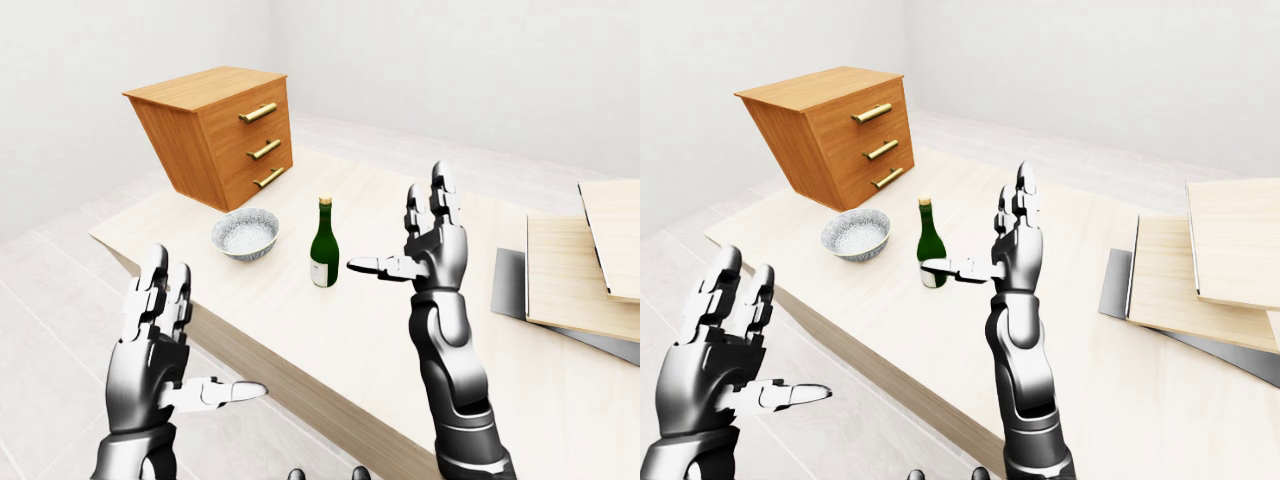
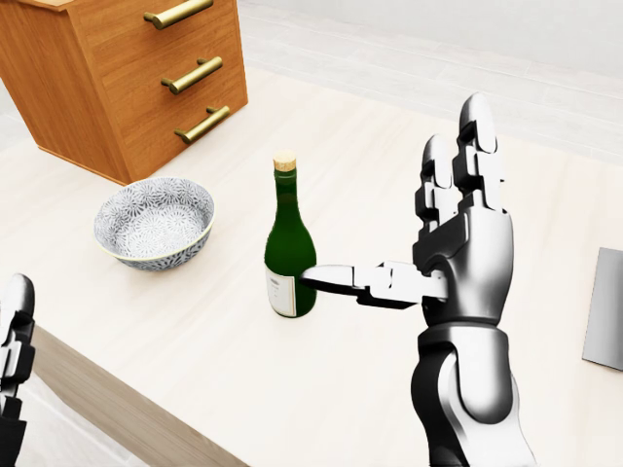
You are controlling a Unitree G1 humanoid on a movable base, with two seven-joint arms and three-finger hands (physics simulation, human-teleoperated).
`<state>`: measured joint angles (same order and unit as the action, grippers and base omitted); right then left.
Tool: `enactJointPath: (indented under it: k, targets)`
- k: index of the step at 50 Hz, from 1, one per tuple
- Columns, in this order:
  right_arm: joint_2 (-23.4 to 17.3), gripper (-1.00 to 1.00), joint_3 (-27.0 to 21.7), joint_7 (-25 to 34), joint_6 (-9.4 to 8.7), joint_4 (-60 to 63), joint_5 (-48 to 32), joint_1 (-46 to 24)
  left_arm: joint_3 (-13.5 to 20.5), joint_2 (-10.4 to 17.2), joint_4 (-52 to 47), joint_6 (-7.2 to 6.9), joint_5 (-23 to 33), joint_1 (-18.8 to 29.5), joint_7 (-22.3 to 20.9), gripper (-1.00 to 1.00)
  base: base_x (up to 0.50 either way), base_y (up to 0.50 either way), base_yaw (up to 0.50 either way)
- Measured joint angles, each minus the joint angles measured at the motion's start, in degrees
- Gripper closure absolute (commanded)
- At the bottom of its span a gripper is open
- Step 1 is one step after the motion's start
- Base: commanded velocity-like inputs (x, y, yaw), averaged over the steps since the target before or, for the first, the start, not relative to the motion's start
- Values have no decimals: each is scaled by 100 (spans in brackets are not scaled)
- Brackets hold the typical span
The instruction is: Put the wine bottle on the wine rack.
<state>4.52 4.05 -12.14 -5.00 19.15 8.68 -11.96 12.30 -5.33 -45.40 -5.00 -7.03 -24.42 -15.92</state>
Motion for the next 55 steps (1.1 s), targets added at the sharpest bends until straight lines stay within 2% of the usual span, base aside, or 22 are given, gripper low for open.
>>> enactJointPath:
  k: [14, 32, 55]
  targets:
    - [93, -100, -61, -167, 0, -779, 46, -599, 177, -85, -220, 0, -59, -1, -112, -100, 0, 0, 0]
    - [128, -100, -198, -188, 0, -2397, 150, -1351, 375, -207, -213, 0, -82, -20, -282, -100, 0, 0, 0]
    - [117, -100, -293, -143, 0, -3990, 111, -1995, 410, -301, -168, 0, -19, -66, -378, -100, 0, 0, 0]
